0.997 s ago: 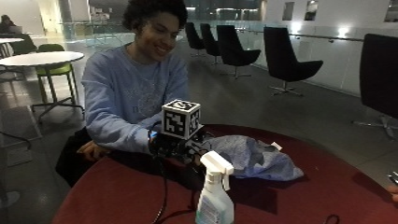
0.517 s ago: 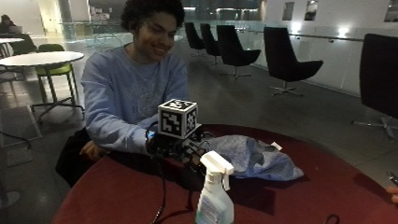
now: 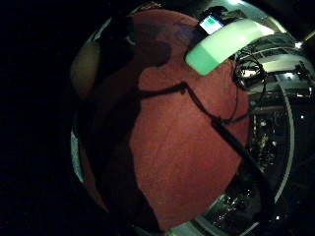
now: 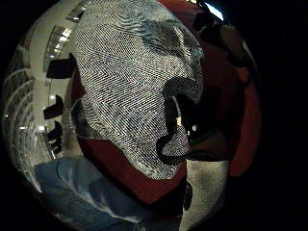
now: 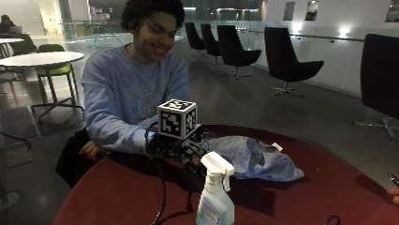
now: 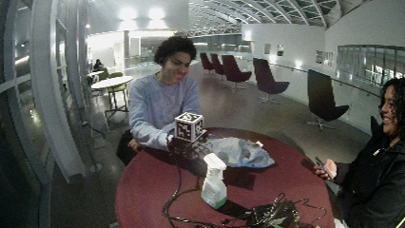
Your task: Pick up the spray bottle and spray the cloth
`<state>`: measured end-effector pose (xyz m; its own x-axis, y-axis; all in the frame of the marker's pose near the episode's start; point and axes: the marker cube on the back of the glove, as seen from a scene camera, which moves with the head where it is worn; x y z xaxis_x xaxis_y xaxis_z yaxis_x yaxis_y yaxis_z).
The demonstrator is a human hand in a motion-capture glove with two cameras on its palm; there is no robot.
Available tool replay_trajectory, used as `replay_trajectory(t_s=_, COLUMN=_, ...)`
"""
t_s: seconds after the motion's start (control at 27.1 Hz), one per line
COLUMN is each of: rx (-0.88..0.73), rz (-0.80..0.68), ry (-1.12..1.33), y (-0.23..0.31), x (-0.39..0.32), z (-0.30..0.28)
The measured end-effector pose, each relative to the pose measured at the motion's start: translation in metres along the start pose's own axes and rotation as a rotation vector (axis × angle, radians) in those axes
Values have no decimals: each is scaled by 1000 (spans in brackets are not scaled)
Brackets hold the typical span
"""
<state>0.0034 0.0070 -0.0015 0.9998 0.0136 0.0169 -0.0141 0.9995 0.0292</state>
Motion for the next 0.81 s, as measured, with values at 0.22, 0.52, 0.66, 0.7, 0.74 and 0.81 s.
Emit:
replay_trajectory(t_s=0.22, rx=10, rz=5, ry=-12, y=0, x=1, z=-1)
replay_trajectory(t_s=0.52, rx=99, rz=21, ry=-174, y=3, x=5, z=-10)
replay_trajectory(t_s=0.66, rx=199, rz=61, ry=-311, y=8, x=15, z=-19)
replay_trajectory(t_s=0.7, rx=224, rz=76, ry=-359, y=9, x=19, z=-21)
replay_trajectory(t_s=0.74, rx=252, rz=94, ry=-415, y=10, x=23, z=-23)
replay_trajectory(t_s=0.81, rx=310, rz=134, ry=-543, y=12, x=33, z=-27)
